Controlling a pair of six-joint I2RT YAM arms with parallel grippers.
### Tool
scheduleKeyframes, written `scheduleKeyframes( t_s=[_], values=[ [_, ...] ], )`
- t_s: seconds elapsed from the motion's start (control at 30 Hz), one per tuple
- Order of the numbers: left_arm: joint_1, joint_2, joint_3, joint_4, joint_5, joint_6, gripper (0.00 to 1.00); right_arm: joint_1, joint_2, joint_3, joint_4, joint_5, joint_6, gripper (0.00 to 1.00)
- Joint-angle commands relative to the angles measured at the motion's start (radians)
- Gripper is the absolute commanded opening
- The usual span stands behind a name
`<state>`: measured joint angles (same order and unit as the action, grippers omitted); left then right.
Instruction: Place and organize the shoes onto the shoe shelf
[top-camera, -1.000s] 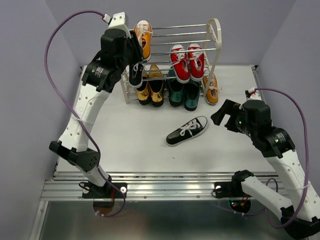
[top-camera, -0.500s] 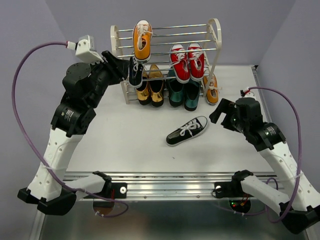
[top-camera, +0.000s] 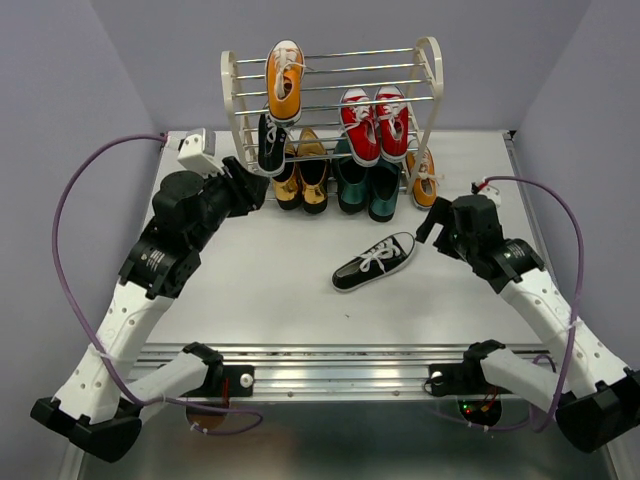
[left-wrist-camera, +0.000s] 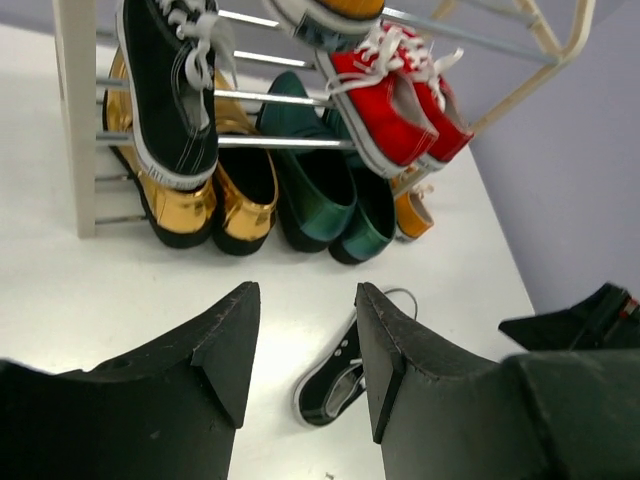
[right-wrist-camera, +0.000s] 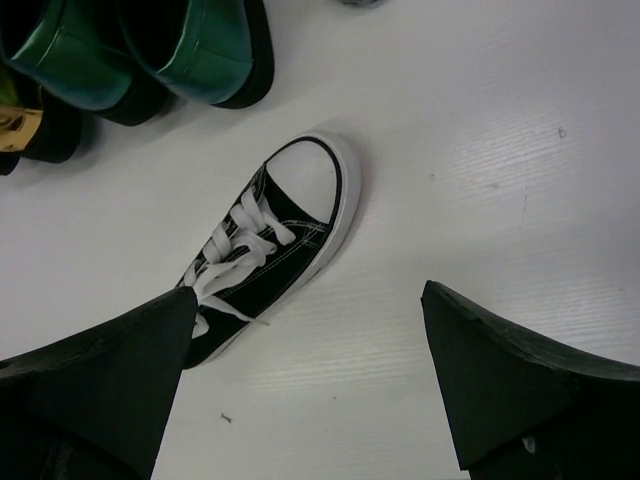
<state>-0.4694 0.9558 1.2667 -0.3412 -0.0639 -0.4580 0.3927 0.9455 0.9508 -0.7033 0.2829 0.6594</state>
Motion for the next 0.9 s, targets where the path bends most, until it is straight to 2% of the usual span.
scheduleKeyframes(
  t_s=[0.0, 0.13, 0.33, 0.63, 0.87],
  values=[
    [0.000, -0.071, -0.084, -0.004, 0.038, -0.010, 0.54, -0.003, 0.062, 0.019, 0.117, 0.131, -0.027, 1.00],
    [0.000, -0.129, -0.168, -0.018, 0.049, -0.042, 0.54, -0.014, 0.221, 0.083, 0.111, 0.174, -0.089, 1.00],
    [0.000, -0.193, -0.245, -0.042, 0.039, -0.093, 0.56, -0.124, 0.375, 0.167, 0.155, 0.085, -0.080, 1.00],
    [0.000, -0.224, -0.205, -0.124, -0.025, -0.070, 0.57, -0.265, 0.594, 0.287, 0.281, -0.034, -0.109, 1.00],
    [0.000, -0.236, -0.205, -0.143, -0.030, -0.067, 0.57, -0.327, 0.829, 0.433, 0.289, -0.116, -0.110, 1.00]
  ],
)
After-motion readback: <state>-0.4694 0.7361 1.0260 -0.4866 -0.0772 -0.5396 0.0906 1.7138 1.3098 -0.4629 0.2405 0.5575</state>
